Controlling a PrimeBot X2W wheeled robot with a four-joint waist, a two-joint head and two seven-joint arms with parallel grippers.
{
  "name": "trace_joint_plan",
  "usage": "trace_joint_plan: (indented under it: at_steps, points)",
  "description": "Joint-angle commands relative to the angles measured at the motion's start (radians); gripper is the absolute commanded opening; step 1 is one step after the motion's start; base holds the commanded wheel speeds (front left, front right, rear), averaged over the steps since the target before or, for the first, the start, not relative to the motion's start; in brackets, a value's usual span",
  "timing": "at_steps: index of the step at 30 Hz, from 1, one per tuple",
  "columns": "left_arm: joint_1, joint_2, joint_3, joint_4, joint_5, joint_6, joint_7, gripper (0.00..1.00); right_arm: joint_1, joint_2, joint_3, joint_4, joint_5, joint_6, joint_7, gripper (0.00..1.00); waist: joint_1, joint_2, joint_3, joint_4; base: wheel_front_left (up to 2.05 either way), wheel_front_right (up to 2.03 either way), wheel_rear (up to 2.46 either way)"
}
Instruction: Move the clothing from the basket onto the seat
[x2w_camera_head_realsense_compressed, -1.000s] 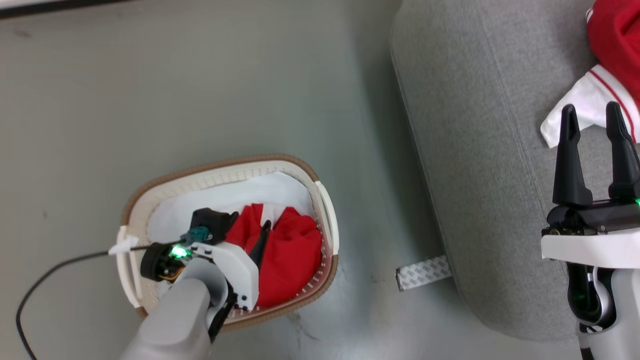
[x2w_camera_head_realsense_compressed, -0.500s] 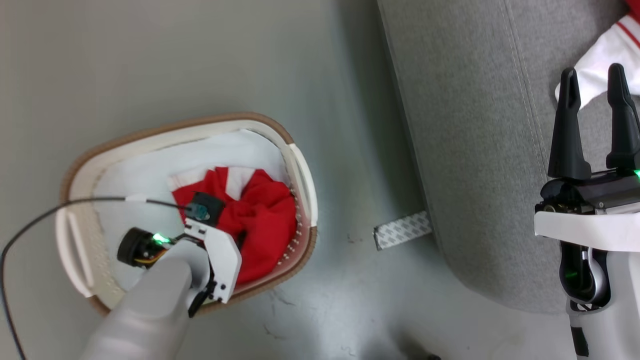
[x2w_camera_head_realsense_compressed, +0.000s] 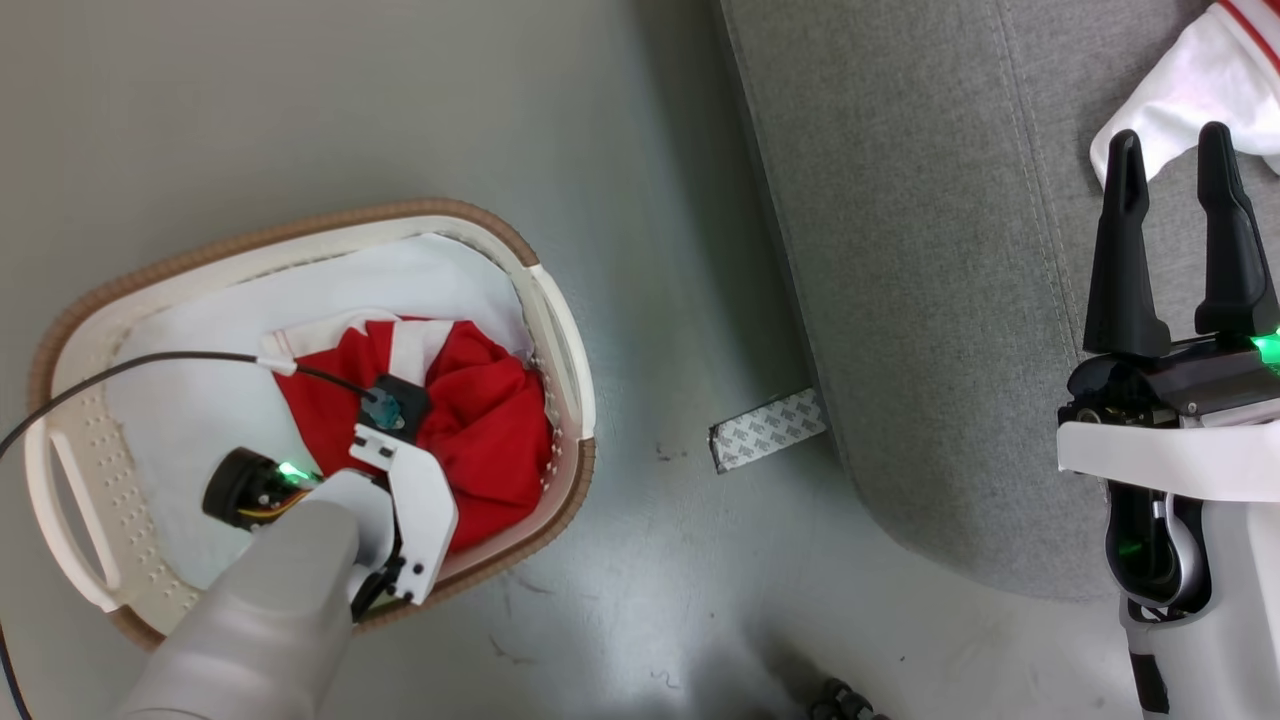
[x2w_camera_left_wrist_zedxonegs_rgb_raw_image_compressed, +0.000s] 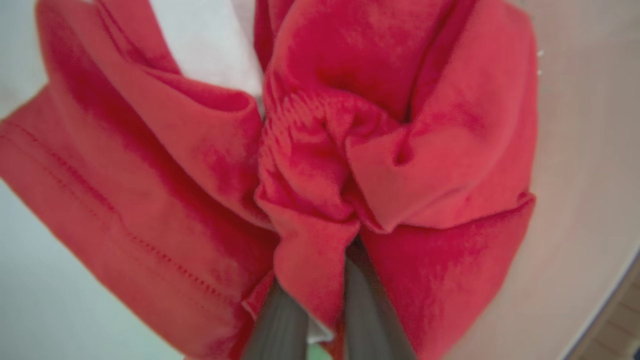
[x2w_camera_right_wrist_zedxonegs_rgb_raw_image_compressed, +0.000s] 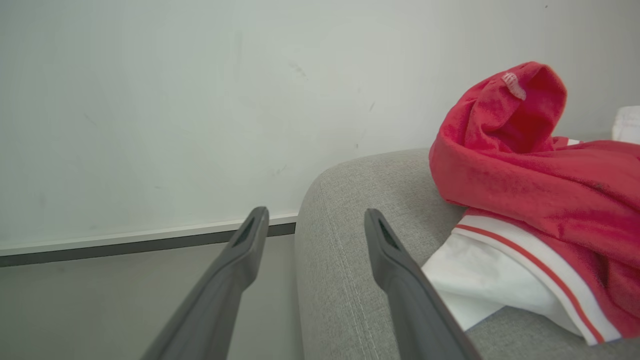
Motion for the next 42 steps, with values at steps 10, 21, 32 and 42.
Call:
trace_joint_plan:
  at_steps: [10,21,32,42]
  points:
    - [-0.004,-0.011,-0.061,-0.009,-0.093,0.002,-0.041,0.00,-0.012,0.002,-0.014,0.015,-0.016,-0.002,0.000,1.00,-0.0001,-0.0001,-0.064,0.034,0.00,0.00,0.00]
    - [0.085,-0.066,-0.109,-0.024,-0.196,0.002,-0.175,0.00,0.047,0.002,-0.025,0.040,-0.059,-0.002,0.000,1.00,-0.0001,-0.0001,-0.291,0.096,0.00,0.00,0.00]
    - [0.147,-0.111,-0.163,-0.072,-0.270,0.002,-0.335,0.00,0.139,-0.039,-0.025,0.072,-0.061,-0.002,0.000,1.00,-0.0001,-0.0001,-0.506,0.179,0.00,0.00,0.00]
    - [0.134,-0.115,-0.160,-0.164,-0.298,0.002,-0.389,0.00,0.198,-0.058,-0.014,0.088,-0.053,-0.002,0.000,1.00,-0.0001,-0.0001,-0.622,0.250,0.00,0.00,0.00]
